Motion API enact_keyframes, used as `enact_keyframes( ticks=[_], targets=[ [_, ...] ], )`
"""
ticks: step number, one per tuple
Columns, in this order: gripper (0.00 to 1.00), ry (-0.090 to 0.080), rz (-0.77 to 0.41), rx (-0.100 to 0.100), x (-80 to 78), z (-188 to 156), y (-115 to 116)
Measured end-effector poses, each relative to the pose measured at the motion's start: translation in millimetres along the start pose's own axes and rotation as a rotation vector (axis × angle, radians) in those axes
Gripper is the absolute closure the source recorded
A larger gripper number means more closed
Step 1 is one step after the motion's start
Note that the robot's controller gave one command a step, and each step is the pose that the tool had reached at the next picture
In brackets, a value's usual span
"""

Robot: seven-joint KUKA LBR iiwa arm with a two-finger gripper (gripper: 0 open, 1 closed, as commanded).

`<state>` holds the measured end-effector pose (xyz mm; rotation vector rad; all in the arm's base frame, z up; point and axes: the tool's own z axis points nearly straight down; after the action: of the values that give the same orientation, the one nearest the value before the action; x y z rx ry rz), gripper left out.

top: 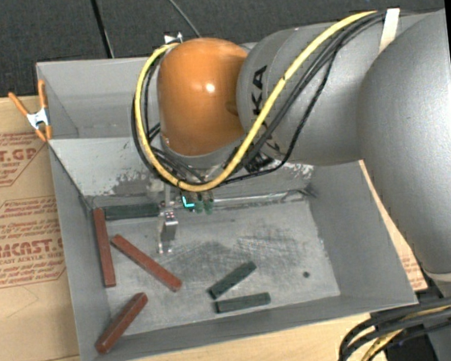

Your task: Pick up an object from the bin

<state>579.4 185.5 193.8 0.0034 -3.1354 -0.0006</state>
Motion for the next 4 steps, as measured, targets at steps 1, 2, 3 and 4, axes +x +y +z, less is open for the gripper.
enact_keyframes(
  ticks=[1, 2, 3, 4],
  targets=[
    [0.0, -0.008, 0.001, -0.001, -2.0, -4.5, -0.9],
    [0.0, -0.018, -0.007, -0.005, 4.7, 25.3, -15.5],
    [0.0, -0.011, -0.078, -0.001, 27.0, 111.0, -7.9],
    [1.0, -0.016, -0.071, -0.003, 25.4, 111.2, -7.0]
  ],
)
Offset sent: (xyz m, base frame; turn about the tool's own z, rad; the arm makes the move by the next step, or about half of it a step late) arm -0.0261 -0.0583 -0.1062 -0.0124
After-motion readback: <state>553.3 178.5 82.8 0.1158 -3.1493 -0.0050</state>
